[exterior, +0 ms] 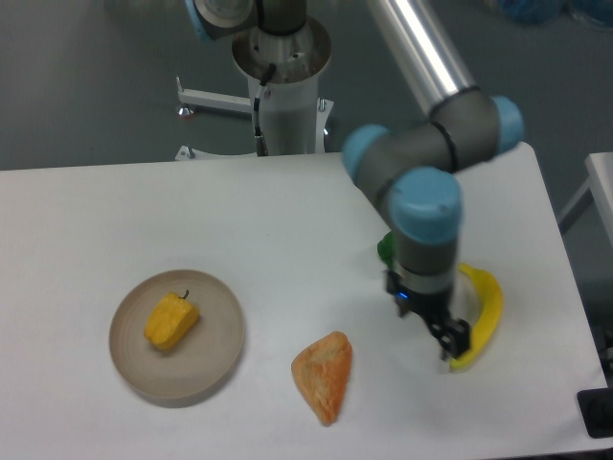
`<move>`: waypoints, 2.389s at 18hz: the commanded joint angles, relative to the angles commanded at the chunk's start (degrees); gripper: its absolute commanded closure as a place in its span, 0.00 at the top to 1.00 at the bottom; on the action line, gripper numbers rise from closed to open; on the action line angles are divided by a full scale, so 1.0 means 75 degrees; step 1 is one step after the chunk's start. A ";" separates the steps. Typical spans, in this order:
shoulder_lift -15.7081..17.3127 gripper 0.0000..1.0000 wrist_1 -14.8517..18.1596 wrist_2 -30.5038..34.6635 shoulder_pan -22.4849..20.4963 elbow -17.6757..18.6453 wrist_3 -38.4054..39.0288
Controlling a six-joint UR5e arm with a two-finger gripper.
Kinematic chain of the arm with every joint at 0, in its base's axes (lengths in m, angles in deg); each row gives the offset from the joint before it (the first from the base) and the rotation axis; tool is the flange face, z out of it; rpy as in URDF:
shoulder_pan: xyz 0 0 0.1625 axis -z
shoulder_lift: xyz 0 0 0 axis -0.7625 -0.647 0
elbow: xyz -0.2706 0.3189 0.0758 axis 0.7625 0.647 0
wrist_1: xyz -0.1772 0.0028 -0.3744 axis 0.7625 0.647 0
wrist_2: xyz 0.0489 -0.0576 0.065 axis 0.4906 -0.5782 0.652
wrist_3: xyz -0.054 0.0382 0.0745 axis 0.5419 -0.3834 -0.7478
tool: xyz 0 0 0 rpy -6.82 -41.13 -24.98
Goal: Pick up the yellow pepper from the plate
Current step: 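Move the open gripper over the yellow pepper on the plate, then lower the gripper around the yellow pepper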
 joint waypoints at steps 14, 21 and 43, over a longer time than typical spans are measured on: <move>0.0494 1.00 -0.0129 -0.1149 0.1970 0.1115 0.4880; 0.0119 1.00 -0.0609 -0.1103 0.2380 0.1139 0.4798; -0.0315 1.00 -0.0621 -0.0927 0.2627 0.1174 0.4493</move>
